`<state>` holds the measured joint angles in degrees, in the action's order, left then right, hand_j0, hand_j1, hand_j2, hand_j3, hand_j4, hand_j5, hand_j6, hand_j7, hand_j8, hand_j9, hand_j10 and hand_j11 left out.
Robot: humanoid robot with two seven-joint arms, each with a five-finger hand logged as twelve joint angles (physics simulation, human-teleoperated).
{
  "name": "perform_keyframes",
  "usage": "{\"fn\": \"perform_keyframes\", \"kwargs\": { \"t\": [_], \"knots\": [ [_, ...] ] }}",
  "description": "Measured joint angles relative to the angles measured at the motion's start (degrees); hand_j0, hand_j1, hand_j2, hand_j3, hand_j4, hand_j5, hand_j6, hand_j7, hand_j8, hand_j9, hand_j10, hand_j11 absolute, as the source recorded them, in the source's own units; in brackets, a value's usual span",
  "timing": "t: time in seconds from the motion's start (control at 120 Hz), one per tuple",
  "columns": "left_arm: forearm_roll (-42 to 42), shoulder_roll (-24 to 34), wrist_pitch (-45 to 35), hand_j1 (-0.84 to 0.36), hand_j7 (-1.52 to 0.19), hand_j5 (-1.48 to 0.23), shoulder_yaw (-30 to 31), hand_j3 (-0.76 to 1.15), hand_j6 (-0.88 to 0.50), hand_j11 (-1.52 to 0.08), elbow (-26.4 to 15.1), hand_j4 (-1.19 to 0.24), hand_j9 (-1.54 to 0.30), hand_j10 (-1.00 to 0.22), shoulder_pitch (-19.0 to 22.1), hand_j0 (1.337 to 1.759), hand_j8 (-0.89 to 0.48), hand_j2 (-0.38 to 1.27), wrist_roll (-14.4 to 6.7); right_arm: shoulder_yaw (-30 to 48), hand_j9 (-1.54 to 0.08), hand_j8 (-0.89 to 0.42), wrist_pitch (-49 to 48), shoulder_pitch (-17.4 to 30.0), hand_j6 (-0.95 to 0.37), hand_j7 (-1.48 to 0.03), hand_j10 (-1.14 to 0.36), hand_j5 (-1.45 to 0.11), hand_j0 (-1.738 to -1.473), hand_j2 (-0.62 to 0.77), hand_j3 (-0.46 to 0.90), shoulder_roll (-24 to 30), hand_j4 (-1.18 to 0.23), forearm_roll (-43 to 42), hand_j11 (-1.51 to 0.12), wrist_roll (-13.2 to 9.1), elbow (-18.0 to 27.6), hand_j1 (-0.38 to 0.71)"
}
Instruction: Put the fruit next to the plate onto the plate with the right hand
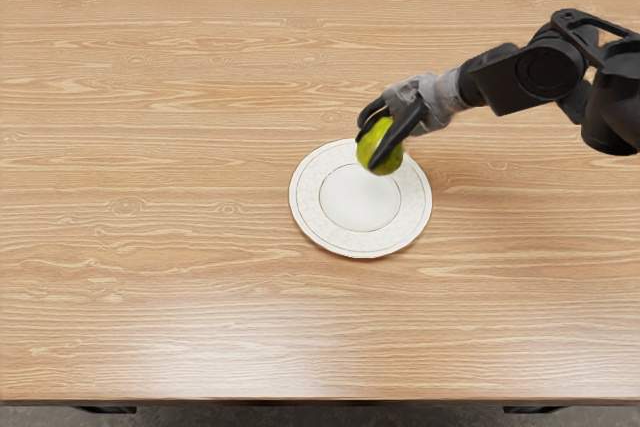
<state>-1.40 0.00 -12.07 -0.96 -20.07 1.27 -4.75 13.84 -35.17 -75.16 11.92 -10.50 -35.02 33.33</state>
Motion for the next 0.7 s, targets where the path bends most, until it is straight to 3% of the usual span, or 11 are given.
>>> {"fn": "perform_keyframes", "kwargs": {
  "t": [0.133, 0.242, 0.267, 0.358, 0.45, 0.558, 0.7],
  "knots": [
    [-0.01, 0.00, 0.00, 0.33, -0.02, -0.02, -0.01, 0.00, -0.01, -0.02, -0.01, -0.01, -0.02, -0.01, -0.03, 1.658, -0.01, 0.00, 0.00, 0.30, -1.16, -0.25, -0.28, -0.11, -0.52, -1.13, -0.28, -1.20, -1.650, 0.30, 0.00, -1.82, -0.85, 0.44, -1.17, -0.01, 0.44, 0.20],
    [-0.01, 0.00, 0.00, 0.33, -0.02, -0.02, -0.03, 0.00, -0.01, -0.02, -0.02, -0.01, -0.02, -0.01, 0.02, 1.658, -0.01, 0.00, 0.00, 0.31, -1.14, -0.29, -0.24, 0.00, -0.55, -1.12, -0.29, -1.19, -1.651, 0.32, 0.00, -2.09, -0.84, 0.52, -1.14, -0.02, 0.53, 0.20],
    [-0.01, 0.00, 0.00, 0.33, -0.02, -0.02, -0.02, 0.00, -0.01, -0.02, -0.02, -0.01, -0.02, -0.01, 0.04, 1.658, -0.01, 0.00, 0.00, 0.35, -1.08, -0.31, -0.16, 0.06, -0.55, -1.06, -0.30, -1.12, -1.652, 0.29, 0.00, -2.00, -0.80, 0.48, -1.08, -0.01, 0.51, 0.19],
    [0.00, 0.00, -0.01, 0.33, -0.02, -0.02, -0.02, 0.00, -0.01, -0.02, -0.03, -0.01, -0.02, -0.01, -0.04, 1.658, -0.01, 0.00, 0.00, 0.29, -0.69, -0.20, 0.03, 0.29, -0.36, -0.68, -0.19, -0.72, -1.654, 0.18, 0.00, -0.84, -0.51, 0.15, -0.69, 0.00, 0.48, 0.00],
    [-0.01, 0.00, -0.02, 0.33, -0.02, -0.02, -0.01, 0.00, -0.01, -0.02, -0.04, -0.01, -0.02, -0.01, -0.04, 1.658, -0.01, 0.00, 0.00, 0.37, -0.45, -0.12, 0.06, 0.28, -0.23, -0.44, -0.13, -0.46, -1.655, 0.12, 0.00, 1.60, -0.32, 0.26, -0.44, 0.00, 0.50, -0.13],
    [0.00, 0.00, -0.01, 0.33, -0.02, -0.02, -0.01, 0.00, -0.01, -0.02, -0.05, -0.01, -0.02, -0.01, 0.05, 1.658, -0.01, 0.00, 0.00, 1.71, -0.26, -0.07, 0.11, 0.00, -0.13, -0.26, -0.07, -0.27, -1.657, 0.07, 0.00, 6.22, -0.19, 2.39, -0.26, 0.01, 0.53, -0.22],
    [-0.01, 0.00, -0.01, 0.33, -0.02, -0.02, -0.01, 0.00, -0.01, -0.02, -0.05, -0.01, -0.02, -0.01, -0.04, 1.658, -0.01, 0.00, 0.00, 2.77, -0.13, -0.04, 0.15, 0.07, -0.07, -0.13, -0.04, -0.14, -1.657, 0.03, 0.00, 18.43, -0.09, 8.67, -0.13, 0.01, 0.51, -0.28]
  ]
}}
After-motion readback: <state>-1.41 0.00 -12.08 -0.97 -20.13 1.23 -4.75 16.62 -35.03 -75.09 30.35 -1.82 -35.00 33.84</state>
